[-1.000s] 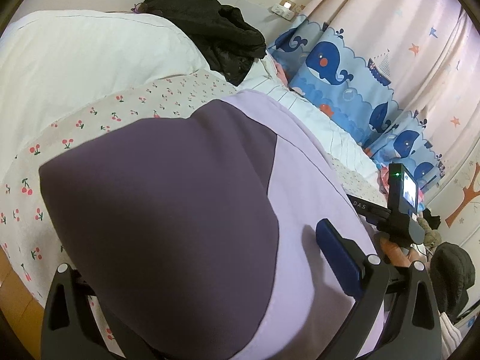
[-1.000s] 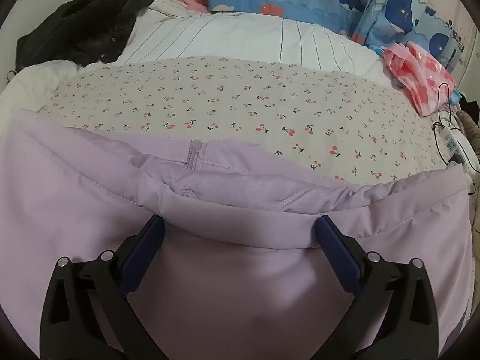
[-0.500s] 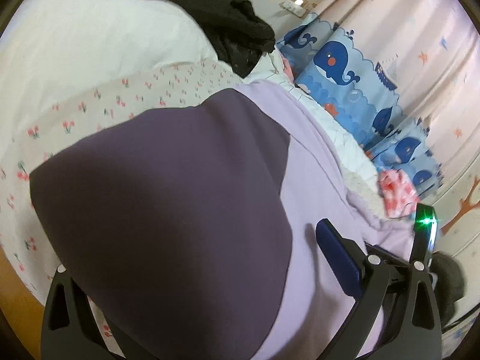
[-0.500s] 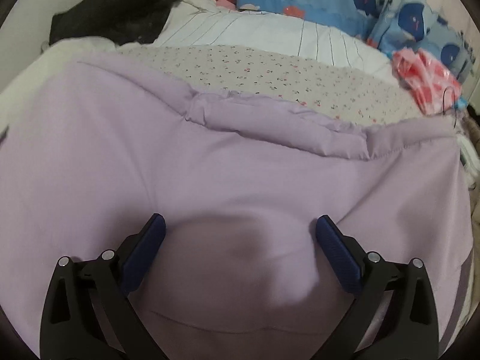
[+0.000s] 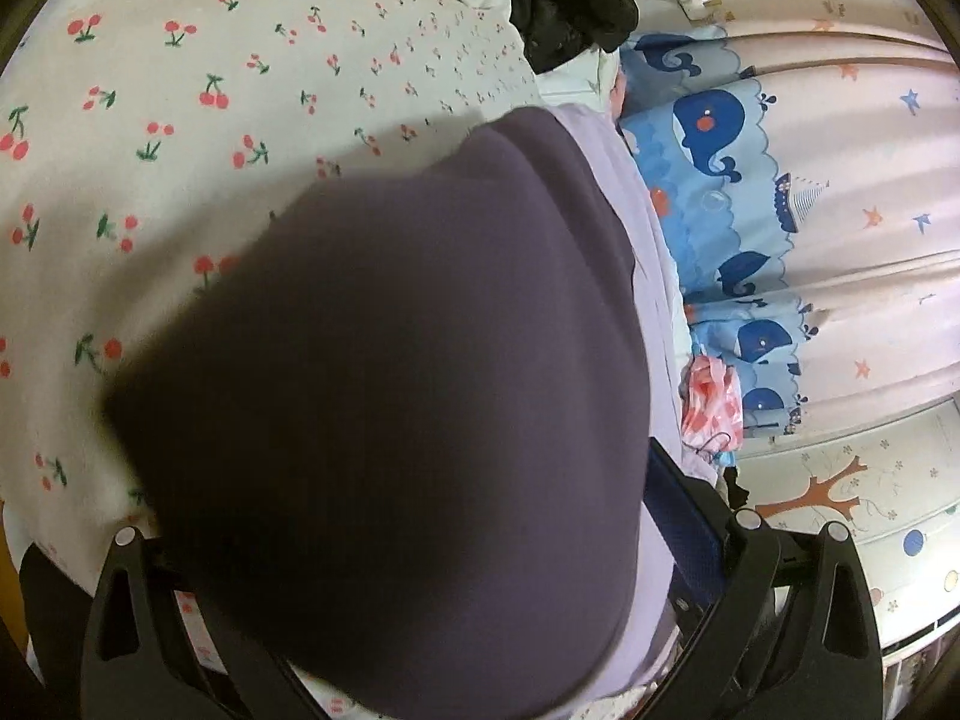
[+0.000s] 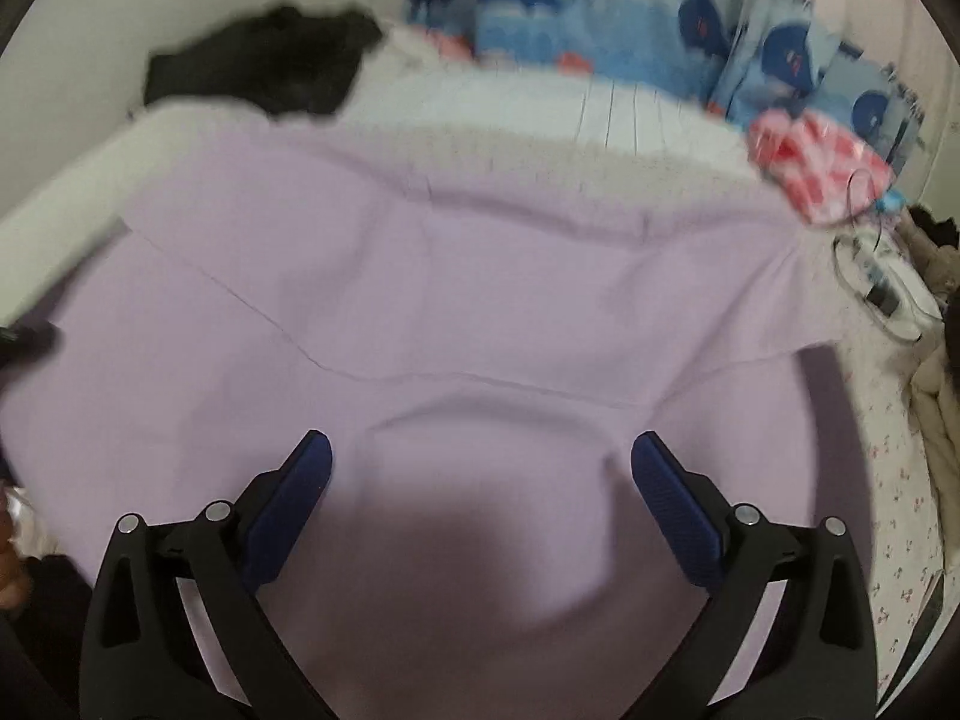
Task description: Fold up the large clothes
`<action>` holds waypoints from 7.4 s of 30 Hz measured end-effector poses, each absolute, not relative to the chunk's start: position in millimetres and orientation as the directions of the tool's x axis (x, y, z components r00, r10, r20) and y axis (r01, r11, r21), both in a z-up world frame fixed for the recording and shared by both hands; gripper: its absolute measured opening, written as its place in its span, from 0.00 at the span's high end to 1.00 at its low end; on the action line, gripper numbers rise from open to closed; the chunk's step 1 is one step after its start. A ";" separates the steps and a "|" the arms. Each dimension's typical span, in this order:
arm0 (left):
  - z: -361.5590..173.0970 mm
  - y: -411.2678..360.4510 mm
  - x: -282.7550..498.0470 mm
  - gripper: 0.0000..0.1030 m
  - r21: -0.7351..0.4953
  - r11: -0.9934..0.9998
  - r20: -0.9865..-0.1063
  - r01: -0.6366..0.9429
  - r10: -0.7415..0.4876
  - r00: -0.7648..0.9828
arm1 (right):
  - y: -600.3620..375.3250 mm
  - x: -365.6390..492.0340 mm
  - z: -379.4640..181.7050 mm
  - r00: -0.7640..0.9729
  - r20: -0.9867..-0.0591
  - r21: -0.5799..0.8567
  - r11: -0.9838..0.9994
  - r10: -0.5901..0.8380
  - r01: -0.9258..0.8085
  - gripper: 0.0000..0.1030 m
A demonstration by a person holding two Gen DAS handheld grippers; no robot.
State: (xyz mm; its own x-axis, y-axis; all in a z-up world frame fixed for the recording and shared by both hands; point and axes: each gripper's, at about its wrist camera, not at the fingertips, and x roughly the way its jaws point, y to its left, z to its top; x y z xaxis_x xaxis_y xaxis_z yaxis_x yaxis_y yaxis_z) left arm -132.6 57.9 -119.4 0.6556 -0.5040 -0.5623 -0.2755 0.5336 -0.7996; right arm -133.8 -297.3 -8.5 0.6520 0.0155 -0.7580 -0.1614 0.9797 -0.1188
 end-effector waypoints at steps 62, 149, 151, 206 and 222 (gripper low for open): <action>39.2 7.7 -155.6 0.51 -0.830 0.514 -0.246 0.216 -0.684 0.687 | -292.1 -169.0 -21.1 0.626 -0.772 -0.099 0.951 0.113 -0.293 0.06; -51.9 -341.9 -189.4 0.38 -0.264 0.609 -0.731 0.748 -0.632 0.256 | -572.5 -137.3 47.8 0.578 -0.729 0.427 0.903 0.366 -0.033 0.06; -51.8 -340.5 -191.0 0.38 -0.253 0.609 -0.731 0.752 -0.630 0.264 | -546.9 -116.6 52.3 0.555 -0.745 0.402 0.913 0.369 -0.067 0.06; -21.4 6.5 -101.5 0.06 -0.197 0.962 -0.766 0.190 -0.272 0.582 | -314.8 -79.4 -49.4 0.453 -0.751 0.494 0.864 0.479 -0.094 0.06; -18.7 3.2 -129.8 0.06 -0.047 0.966 -0.688 0.256 -0.217 0.693 | -265.2 -25.7 -62.3 0.568 -0.703 0.501 0.865 0.428 -0.032 0.07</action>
